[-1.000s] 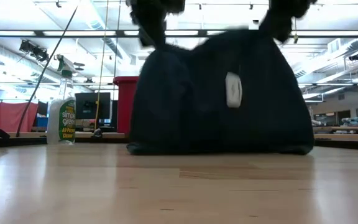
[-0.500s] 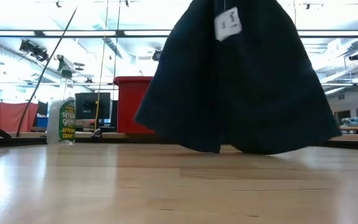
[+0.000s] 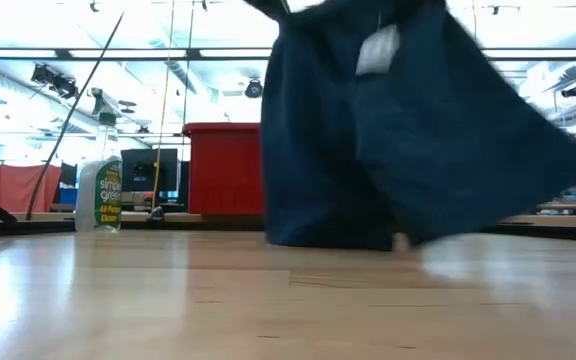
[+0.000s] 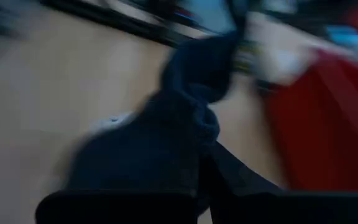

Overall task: Fold laundry
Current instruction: Fold the blue shorts

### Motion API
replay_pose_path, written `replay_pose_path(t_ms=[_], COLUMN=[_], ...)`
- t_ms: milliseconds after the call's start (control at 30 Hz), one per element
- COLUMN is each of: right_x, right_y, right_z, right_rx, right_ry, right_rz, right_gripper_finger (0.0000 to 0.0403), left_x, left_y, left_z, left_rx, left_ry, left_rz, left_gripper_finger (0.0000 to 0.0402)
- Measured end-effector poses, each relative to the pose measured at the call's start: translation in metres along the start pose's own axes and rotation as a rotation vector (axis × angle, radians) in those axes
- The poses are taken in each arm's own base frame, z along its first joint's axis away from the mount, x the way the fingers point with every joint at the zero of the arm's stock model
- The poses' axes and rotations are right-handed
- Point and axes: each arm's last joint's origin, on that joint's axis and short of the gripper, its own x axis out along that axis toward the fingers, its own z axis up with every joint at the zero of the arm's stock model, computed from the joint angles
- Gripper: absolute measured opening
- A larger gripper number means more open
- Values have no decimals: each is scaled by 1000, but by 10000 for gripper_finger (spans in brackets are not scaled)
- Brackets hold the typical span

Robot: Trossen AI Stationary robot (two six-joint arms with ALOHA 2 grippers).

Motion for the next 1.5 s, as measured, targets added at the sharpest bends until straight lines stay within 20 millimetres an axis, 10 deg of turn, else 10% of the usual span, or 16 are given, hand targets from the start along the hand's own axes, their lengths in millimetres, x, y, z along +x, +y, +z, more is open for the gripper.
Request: replay_pose_path(t_ms=[167, 333, 633, 833, 1200, 1500], right_x=[3, 9, 56, 58, 68, 109], right_y=[-16, -9, 60, 88, 80, 92], right_z=[-2, -18, -114, -142, -124, -147], right_rx=[23, 262, 765, 952, 1116, 1078], right_ry=[56, 140, 458, 577, 260, 484], right_rz=[-251, -105, 200, 383, 91, 18], right_gripper_finger=[14, 14, 25, 87, 181, 162], left_x=[7, 0, 64, 75, 76, 90], left_y=[27, 24, -89, -141, -140, -132], left_z=[-11, -10, -7, -15, -12, -17], left_rx=[-88, -307, -627, -823, -818, -574], left_ry=[50, -29, 44, 194, 162, 92], left_rz=[144, 7, -398, -569, -579, -568], left_gripper_finger=[9, 9, 9, 53, 195, 222])
